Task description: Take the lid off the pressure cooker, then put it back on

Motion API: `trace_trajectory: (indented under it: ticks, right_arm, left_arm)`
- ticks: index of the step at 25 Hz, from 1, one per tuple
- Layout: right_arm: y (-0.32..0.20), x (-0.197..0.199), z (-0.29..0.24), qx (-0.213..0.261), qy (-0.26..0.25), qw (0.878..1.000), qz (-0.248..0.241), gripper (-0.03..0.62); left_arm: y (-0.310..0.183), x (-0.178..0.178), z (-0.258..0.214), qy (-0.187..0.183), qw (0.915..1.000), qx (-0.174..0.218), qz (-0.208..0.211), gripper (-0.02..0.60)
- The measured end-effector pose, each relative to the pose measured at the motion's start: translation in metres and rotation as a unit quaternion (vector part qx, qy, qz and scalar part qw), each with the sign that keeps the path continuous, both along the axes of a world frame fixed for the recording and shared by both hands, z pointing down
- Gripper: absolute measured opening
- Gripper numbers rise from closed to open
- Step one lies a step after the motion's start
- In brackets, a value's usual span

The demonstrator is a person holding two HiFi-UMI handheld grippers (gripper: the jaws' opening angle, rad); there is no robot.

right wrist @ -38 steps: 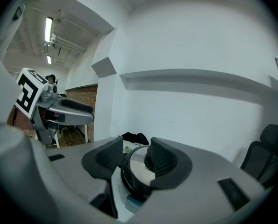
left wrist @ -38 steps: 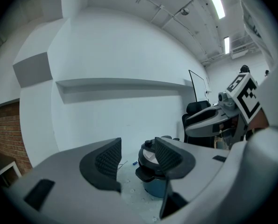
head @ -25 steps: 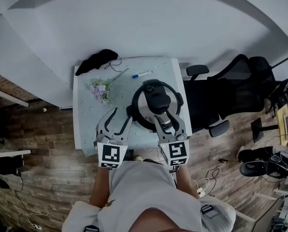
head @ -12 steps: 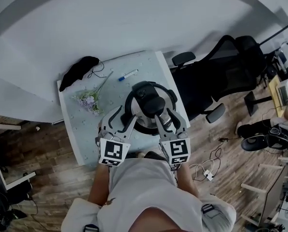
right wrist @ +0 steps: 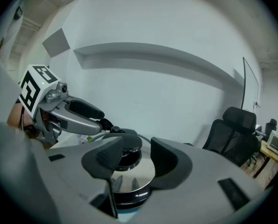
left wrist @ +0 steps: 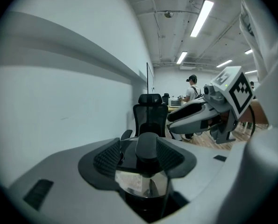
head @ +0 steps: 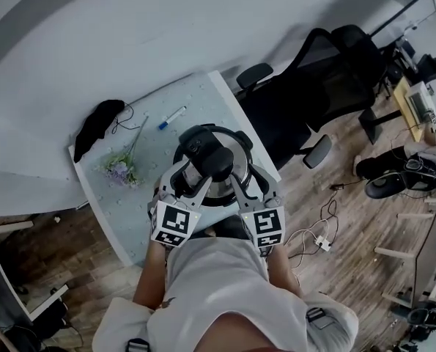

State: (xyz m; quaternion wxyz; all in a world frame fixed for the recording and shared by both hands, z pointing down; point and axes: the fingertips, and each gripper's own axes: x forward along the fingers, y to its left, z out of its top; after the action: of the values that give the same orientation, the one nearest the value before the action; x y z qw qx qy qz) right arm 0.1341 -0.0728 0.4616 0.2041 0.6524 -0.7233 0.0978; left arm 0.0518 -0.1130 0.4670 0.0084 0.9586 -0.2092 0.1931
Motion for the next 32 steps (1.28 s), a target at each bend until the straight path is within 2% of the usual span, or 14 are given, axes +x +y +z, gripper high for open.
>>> trace_trajectory:
  ticks: [17,27,32]
  right_arm:
    - [-0.012,0.024,0.024,-0.020,-0.022,0.999,-0.036,0.187]
    - [-0.011,0.038,0.031,-0.031,-0.032,0.998,-0.034,0.187]
    - [-0.013,0.042,0.033,-0.034,-0.036,0.998,-0.032,0.186]
  left_arm:
    - [0.002,0.054,0.031,-0.050,0.9967,-0.044,0.046,0.281]
    - [0.000,0.070,0.059,-0.122,0.9887,-0.065,0.058,0.284]
    - [0.001,0.072,0.063,-0.119,0.9863,-0.089,0.072,0.278]
